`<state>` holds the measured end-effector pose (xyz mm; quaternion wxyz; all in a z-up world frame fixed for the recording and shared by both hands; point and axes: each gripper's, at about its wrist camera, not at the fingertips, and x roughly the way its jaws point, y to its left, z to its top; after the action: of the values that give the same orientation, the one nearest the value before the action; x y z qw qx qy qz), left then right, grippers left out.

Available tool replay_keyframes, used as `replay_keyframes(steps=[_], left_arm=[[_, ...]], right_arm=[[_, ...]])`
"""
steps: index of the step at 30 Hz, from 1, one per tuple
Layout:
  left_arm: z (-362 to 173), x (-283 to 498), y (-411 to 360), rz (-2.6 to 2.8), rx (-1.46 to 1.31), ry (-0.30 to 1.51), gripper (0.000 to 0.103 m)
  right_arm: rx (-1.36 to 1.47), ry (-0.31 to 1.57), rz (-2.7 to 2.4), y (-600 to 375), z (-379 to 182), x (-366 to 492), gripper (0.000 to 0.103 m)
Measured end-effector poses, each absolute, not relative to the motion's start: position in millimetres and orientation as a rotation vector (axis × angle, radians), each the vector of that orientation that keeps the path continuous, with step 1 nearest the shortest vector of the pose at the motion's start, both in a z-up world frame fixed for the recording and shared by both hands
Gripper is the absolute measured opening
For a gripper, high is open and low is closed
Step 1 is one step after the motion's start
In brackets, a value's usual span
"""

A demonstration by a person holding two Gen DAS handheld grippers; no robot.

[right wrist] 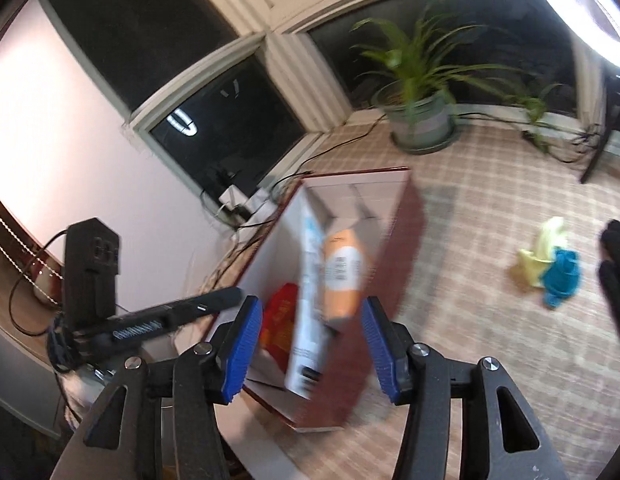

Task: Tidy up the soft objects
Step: 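Move both grippers back toward the blue funnel and green cloth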

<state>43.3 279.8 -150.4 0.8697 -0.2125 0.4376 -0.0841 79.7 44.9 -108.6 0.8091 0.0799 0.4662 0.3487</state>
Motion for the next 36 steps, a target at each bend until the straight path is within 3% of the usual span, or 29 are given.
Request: replay_keyframes(steps=[2, 12, 13, 15, 18, 33, 36], left_arm=[[-144, 41, 271, -0.184, -0.441, 0.898, 0.022], [-138, 41, 199, -0.240, -0.425, 0.898, 0.023], [-139, 42, 189, -0.246, -0.421, 0.900, 0.025], [-141, 43, 169, -0.256, -0.411, 0.899, 0.039], [-146, 46, 143, -0.263, -0.389, 0.910, 0.040], [-190, 83, 81, -0.168, -0.387, 0.962, 0.040], [-197, 88, 80, -0.154, -0.417, 0.973, 0.040]], right_arm=[[0.196, 0.997, 0.723, 20, -109, 80, 0.049], [0.252, 0.979, 0.561, -116, -114, 84, 0.052], [0.255, 0.975, 0.547, -129, -114, 85, 0.056], [0.251, 0.967, 0.523, -150, -114, 88, 0.062], [0.220, 0.960, 0.501, -175, -116, 95, 0.063], [-0.063, 1.028, 0.555, -135, -159, 158, 0.063], [-0.135, 1.047, 0.557, -117, -178, 173, 0.054]])
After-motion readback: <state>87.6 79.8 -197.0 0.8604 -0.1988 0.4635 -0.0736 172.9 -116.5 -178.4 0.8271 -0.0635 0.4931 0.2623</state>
